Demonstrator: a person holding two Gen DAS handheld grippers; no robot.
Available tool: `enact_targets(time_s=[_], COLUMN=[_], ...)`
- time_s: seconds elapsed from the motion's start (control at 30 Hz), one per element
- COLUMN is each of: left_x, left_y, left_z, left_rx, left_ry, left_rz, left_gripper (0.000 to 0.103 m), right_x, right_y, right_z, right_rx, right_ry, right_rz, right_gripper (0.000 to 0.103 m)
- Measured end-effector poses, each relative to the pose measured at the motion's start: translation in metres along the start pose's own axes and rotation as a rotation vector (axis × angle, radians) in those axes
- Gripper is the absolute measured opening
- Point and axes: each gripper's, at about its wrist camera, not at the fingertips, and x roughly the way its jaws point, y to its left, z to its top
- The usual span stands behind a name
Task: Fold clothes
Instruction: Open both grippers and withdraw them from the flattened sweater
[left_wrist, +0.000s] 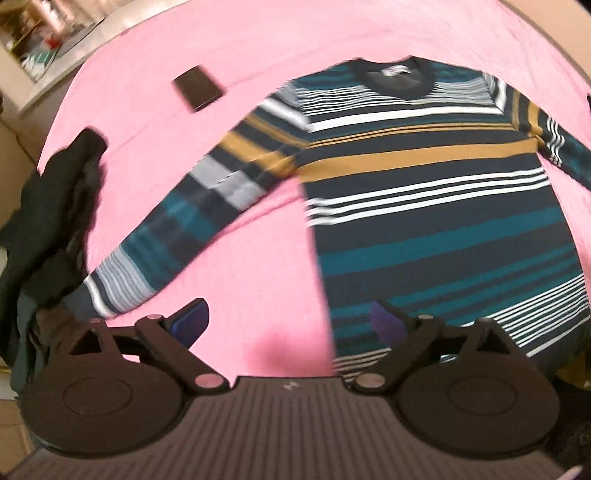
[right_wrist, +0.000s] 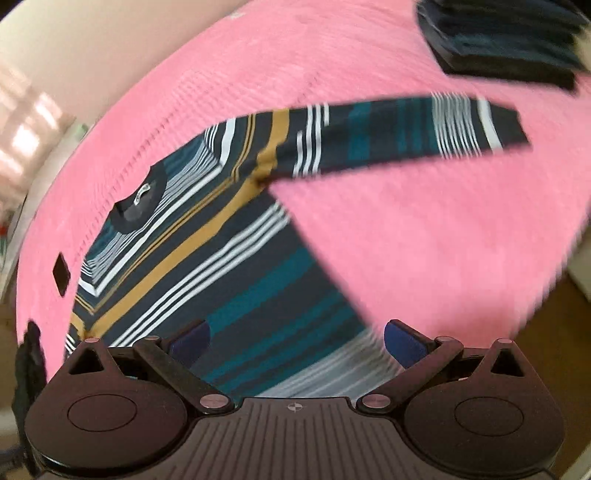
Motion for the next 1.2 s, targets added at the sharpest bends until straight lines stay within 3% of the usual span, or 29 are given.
enact_targets(time_s=[0.1, 0.23, 0.5, 0.67, 0.9, 1.2], left_x=[-0.017, -0.04, -0.047, -0.052, -0.059, -0.056], left_y=[0.053, 0.111, 0.168, 0.157, 0.119, 0.093], left_z=[-0.023, -0.055, -0.095, -0.093, -0.065, -0.056], left_rx=[-0.049, -0.086, -0.154, -0.161, -0.077, 0.034], left_ry=[-0.051, -0.08, -0.024, 0.013, -0.026, -0.026], left_rz=[-0.042, -0.037, -0.016, -0.058, -0.121, -0.134], left_gripper=[0.094, 0.099, 0.099, 0.099, 0.099, 0.099], right_x=[-0.007, -0.019, -0.024, -0.035, -0.052, -0.054], right_y=[0.033, 0.076, 0.117, 0.131, 0.126, 0.072], right_z=[-0.052, -0.089, -0.096, -0.084, -0.101, -0.14], right_rx=[0.15, 0.11, 0.022, -0.04, -0.208, -0.102], right_ry=[0.022, 0.057, 0.061, 0.038, 0.044, 0.107], right_rz=[0.007, 0.024, -0.01, 0.033, -0.039, -0.143], right_gripper=[0.103, 0.103, 0.103, 0.103, 0.103, 0.103])
